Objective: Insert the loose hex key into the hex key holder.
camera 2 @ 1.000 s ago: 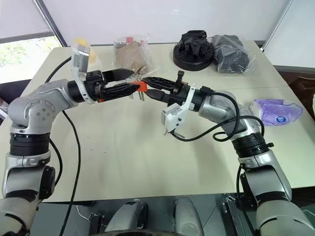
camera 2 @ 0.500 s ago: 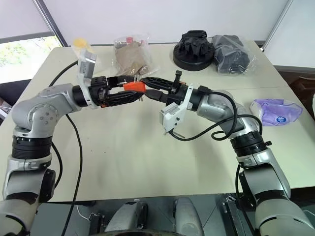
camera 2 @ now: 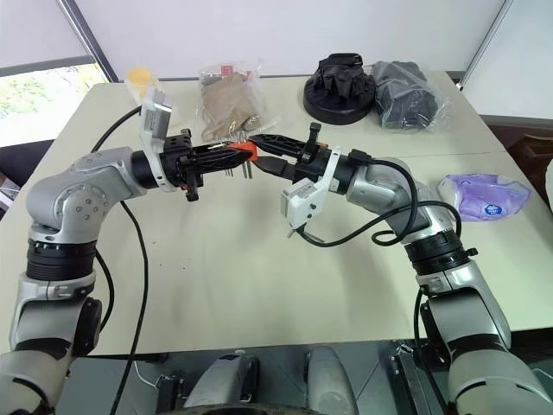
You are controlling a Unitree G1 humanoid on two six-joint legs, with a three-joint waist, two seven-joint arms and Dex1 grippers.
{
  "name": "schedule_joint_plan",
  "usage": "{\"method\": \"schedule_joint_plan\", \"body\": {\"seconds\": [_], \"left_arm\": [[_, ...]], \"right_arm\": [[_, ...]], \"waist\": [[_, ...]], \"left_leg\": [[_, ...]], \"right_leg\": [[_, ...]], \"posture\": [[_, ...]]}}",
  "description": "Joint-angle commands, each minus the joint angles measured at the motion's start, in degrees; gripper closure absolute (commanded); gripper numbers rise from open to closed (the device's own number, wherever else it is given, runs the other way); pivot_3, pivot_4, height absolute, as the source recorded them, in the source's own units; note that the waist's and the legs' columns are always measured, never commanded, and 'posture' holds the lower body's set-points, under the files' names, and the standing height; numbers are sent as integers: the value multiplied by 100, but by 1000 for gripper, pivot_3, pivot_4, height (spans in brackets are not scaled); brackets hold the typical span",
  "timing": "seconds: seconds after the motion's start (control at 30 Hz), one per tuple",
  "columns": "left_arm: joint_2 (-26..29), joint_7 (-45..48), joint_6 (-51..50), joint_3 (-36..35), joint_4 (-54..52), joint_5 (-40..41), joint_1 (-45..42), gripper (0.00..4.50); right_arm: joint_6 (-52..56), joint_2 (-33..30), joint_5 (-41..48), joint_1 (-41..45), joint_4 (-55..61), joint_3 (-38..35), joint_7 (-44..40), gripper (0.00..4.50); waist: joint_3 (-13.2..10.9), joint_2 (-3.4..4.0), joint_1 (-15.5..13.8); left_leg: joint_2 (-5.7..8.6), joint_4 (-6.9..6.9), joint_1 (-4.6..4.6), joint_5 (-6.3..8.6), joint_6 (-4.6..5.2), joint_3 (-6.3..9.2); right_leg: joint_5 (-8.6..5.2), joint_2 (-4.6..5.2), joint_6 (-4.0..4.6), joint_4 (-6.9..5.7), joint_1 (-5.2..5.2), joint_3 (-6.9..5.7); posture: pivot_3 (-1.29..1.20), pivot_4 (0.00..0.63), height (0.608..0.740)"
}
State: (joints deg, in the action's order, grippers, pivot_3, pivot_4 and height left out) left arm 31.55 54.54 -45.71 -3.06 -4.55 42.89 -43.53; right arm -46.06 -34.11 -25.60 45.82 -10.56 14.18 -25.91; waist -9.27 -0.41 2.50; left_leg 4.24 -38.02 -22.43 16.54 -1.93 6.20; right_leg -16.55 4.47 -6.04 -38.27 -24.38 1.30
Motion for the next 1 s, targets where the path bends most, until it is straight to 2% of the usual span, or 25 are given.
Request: {"method": "schedule_joint_plan", "body": {"seconds": [0.03,0.23,0.43,0.53,0.67,0.73,0.83,0.9,1.0], "left_arm": [[4,-39,34,-64,-102,4,-5,4448],[-10,-52,32,-65,-144,-6,6,4448],[-5,-63,46,-68,-158,-14,33,4500],[15,-70,66,-78,-180,-25,62,4500],[37,-155,270,-138,-243,-161,139,4500],[81,-245,511,-173,-359,-331,254,4500],[116,-339,660,-228,-572,-404,439,4500],[134,-387,696,-246,-686,-404,539,4500],[152,-475,749,-234,-828,-435,695,4500]], "right_arm": [[-47,11,123,158,185,-30,-5,3506],[-30,-1,284,150,145,6,-166,3506],[95,-61,259,120,119,-7,-298,568],[152,-194,313,98,91,2,-451,568],[1367,-511,1353,-293,181,49,-1707,568],[3352,-678,2378,-607,629,-137,-2588,568],[5806,-1174,3252,-902,1372,-162,-3636,568],[6924,-1460,3514,-991,1733,-72,-4011,568],[8163,-1568,3649,-1062,1973,101,-4090,568]], "waist": [[0,0,0],[0,0,0],[0,0,0],[0,0,-3],[0,-1,-20],[0,-1,-18],[0,0,-29],[0,0,-32],[0,0,-24]], "left_leg": [[0,0,0,0,0,0],[0,0,0,0,0,0],[0,0,0,0,0,0],[0,0,0,0,0,0],[0,-4,0,0,0,2],[1,-5,0,0,0,2],[-1,-5,-2,0,1,4],[-1,-3,-2,1,2,4],[-4,-3,-2,2,3,5]], "right_leg": [[0,0,0,0,0,0],[0,0,0,0,0,0],[0,1,0,0,0,0],[0,0,0,0,0,0],[0,2,0,1,7,-1],[0,7,0,3,8,0],[0,9,0,3,7,2],[0,12,0,5,7,3],[0,10,0,6,7,3]], "posture": [[0,150,740],[0,150,740],[0,150,740],[0,150,740],[0,150,740],[0,150,740],[0,150,740],[0,150,740],[0,150,740]]}}
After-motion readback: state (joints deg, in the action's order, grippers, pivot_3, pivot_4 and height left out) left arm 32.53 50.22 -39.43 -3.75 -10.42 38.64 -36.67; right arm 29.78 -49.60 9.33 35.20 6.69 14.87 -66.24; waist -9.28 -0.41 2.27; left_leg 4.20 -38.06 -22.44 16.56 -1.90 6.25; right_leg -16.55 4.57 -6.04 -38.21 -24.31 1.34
